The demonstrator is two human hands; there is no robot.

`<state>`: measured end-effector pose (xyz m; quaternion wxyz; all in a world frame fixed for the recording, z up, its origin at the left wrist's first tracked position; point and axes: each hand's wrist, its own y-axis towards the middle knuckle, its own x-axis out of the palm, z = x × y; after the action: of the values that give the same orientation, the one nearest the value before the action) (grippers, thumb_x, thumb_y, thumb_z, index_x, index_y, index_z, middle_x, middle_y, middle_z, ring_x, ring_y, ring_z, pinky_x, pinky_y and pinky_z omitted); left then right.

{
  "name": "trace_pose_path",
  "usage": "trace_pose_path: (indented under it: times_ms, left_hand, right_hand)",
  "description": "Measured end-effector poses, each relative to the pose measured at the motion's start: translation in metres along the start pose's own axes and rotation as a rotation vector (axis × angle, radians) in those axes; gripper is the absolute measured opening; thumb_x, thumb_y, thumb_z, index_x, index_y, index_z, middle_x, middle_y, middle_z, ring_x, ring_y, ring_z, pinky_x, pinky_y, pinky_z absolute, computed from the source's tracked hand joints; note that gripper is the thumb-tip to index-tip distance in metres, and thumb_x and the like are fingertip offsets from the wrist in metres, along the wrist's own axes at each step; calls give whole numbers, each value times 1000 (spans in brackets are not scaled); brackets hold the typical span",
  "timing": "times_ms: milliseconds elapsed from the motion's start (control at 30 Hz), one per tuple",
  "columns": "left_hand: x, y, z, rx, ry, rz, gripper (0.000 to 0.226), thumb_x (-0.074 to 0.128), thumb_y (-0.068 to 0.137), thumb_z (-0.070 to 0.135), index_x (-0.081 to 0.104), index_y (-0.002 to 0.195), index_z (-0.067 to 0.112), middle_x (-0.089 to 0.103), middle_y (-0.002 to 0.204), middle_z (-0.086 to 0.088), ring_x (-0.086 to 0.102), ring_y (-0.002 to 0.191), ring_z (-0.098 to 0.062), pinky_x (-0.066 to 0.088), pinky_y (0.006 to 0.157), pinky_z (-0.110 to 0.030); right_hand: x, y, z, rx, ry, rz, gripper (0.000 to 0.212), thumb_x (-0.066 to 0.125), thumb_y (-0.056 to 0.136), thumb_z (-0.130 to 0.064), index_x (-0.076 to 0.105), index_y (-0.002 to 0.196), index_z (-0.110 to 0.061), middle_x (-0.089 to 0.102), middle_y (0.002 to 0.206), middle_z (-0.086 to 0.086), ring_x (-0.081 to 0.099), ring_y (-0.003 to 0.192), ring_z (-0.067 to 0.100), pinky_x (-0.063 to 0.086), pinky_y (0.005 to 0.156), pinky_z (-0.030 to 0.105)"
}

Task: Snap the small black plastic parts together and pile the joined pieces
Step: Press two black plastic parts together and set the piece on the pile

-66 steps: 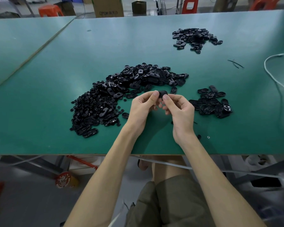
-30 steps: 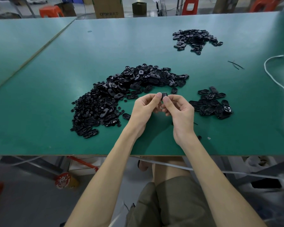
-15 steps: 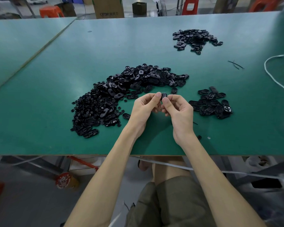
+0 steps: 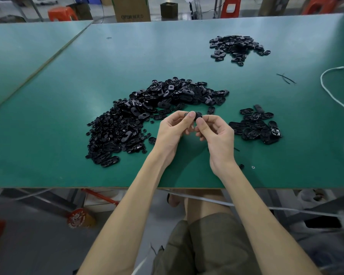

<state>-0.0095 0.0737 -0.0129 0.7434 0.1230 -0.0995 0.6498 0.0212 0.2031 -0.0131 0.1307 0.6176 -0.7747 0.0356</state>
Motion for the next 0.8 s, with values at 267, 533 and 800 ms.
trace_pose_path:
  times_ms: [267,533,800]
  left_hand:
    - [-1,-1,2,-29,-60,19,13,74,95,29,76,86,19,70,80,1,59,73,-13,46,69,-23]
    - [2,-1,-1,-4,-91,81,17,71,97,14,66,102,-1,76,109,-17,73,98,-26,60,91,-40]
    - [2,-1,-2,7,-61,134,9,70,98,15,69,99,6,76,89,-6,71,75,-17,57,70,-27]
  right_hand:
    - [1,0,1,18,-20,-11,7,80,91,-15,74,94,-14,79,82,1,65,69,10,51,64,20]
    - [2,1,2,14,28,50,14,79,92,-17,70,100,-10,74,84,-5,65,71,10,51,63,24]
    - [0,2,4,23,18,83,3,73,97,-19,70,98,-17,70,79,-6,60,65,9,48,59,24]
